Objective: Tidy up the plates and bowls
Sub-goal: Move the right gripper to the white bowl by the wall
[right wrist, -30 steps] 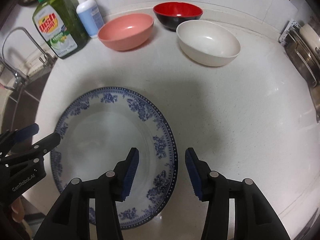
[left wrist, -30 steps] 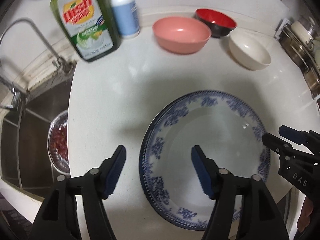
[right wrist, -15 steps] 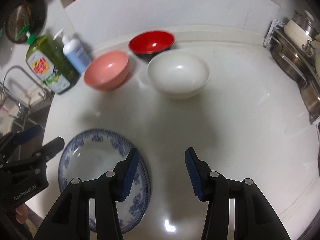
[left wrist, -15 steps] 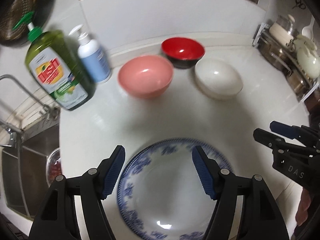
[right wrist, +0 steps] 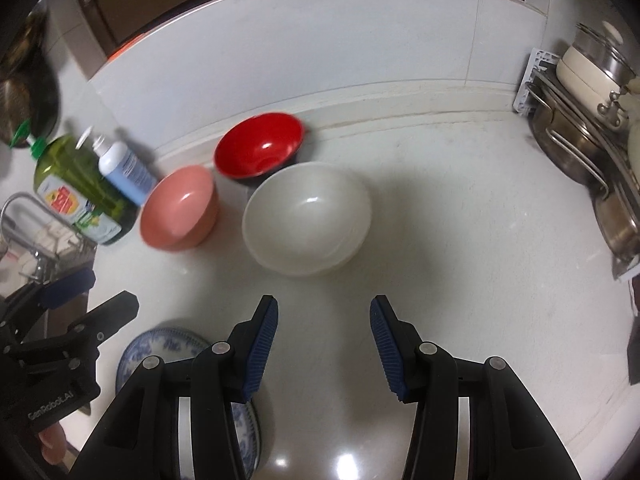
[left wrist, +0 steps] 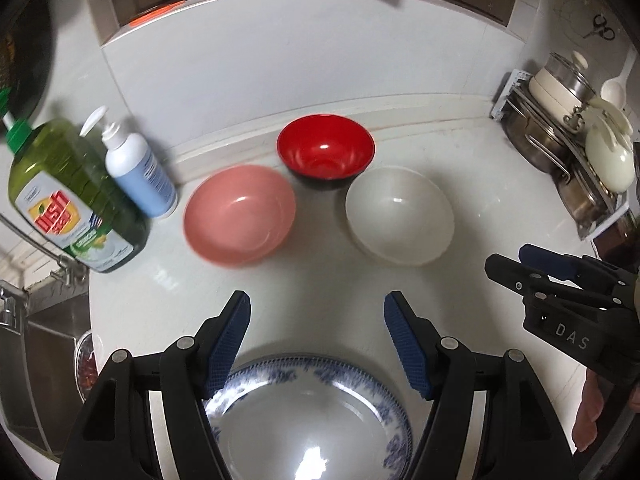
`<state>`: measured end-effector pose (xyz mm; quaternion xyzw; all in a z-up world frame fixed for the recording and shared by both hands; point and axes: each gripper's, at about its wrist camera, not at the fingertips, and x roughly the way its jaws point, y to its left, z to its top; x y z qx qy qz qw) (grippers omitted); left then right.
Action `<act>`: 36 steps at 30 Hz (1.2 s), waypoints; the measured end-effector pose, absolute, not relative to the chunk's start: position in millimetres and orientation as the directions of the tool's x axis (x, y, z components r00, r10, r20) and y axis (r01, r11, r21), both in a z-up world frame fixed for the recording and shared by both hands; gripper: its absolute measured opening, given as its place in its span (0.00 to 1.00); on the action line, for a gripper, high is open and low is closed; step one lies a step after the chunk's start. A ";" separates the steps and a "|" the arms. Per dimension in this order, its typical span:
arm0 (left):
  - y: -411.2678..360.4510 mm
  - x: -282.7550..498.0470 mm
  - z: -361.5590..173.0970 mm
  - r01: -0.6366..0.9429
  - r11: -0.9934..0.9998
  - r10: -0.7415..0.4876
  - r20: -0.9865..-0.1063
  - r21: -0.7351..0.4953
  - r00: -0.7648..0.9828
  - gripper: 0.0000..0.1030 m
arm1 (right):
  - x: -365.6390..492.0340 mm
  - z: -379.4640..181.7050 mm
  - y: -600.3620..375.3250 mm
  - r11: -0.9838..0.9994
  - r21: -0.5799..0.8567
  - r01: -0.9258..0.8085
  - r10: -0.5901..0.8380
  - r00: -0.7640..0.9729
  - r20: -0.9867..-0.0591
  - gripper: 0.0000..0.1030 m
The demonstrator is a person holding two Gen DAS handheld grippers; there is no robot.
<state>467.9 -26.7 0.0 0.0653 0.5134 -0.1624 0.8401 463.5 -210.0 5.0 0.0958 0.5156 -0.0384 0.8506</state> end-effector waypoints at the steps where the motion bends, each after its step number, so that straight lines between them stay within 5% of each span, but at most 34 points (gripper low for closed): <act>1: -30.0 472.0 -0.3 0.341 0.939 -0.203 -0.886 -0.055 0.417 0.67 | 467.1 5.2 -214.1 0.978 0.123 0.170 0.030 0.463 -0.886 0.48; 16: -69.9 536.0 -27.6 0.324 0.943 -0.188 -0.926 -0.078 0.326 0.66 | 520.2 -14.1 -256.1 0.974 0.086 0.209 -0.008 0.410 -0.912 0.48; 36: -90.4 590.1 -91.9 0.332 0.937 -0.184 -0.961 -0.108 0.206 0.44 | 563.9 -66.4 -272.6 0.960 0.092 0.264 0.011 0.292 -0.956 0.46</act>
